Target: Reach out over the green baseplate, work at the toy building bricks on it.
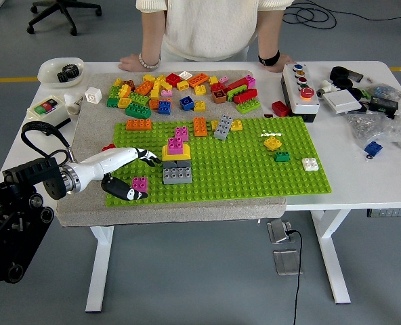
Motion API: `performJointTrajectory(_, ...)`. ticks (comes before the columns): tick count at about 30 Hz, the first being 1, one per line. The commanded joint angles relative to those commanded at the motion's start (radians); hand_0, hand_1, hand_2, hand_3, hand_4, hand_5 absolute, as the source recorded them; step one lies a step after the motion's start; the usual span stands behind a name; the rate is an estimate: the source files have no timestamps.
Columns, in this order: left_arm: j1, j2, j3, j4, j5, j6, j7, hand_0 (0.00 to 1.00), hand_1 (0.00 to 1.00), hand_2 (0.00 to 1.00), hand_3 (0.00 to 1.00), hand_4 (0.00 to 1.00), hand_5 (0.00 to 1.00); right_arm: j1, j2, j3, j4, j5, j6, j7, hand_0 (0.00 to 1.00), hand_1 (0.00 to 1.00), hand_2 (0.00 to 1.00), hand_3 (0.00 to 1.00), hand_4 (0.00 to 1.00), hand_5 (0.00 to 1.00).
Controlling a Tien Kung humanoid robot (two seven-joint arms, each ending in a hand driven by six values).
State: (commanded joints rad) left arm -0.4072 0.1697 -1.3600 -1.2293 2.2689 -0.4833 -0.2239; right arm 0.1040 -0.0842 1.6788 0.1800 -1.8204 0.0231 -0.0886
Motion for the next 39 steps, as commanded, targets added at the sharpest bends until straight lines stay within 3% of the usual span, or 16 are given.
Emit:
performJointTrajectory(10, -0.008, 0.029, 0.023, 0.013, 0.0, 0.045, -0.024, 0.908, 0.86, 0.743, 0.775, 0.901, 0.128, 0.001, -0.001, 0.0, 0.0, 0.002, 0.0, 0.0, 0.743, 0.647, 0.687, 0.638, 0.851, 0.532)
performJointTrajectory(19, -0.023, 0.06, 0.083, -0.025, 0.0, 0.006, -0.012, 0.906, 0.851, 0.736, 0.772, 0.911, 0.144, 0.002, -0.001, -0.002, 0.0, 0.004, 0.0, 0.0, 0.743, 0.645, 0.687, 0.637, 0.851, 0.533)
performJointTrajectory(23, -0.033, 0.068, 0.102, -0.028, 0.0, 0.009, -0.007, 0.903, 0.84, 0.73, 0.763, 0.91, 0.143, 0.002, -0.001, -0.003, 0.0, 0.006, 0.0, 0.0, 0.742, 0.645, 0.687, 0.639, 0.852, 0.533)
performJointTrajectory(29, -0.067, 0.079, 0.129, 0.003, 0.0, 0.027, 0.015, 0.9, 0.827, 0.724, 0.75, 0.903, 0.147, 0.002, 0.0, -0.006, 0.0, 0.009, 0.0, 0.0, 0.742, 0.646, 0.687, 0.639, 0.853, 0.532)
performJointTrajectory(39, -0.107, 0.079, 0.167, 0.058, 0.0, 0.008, 0.052, 0.889, 0.821, 0.72, 0.758, 0.941, 0.185, 0.0, -0.003, -0.01, 0.0, 0.008, 0.0, -0.001, 0.742, 0.644, 0.687, 0.64, 0.854, 0.532)
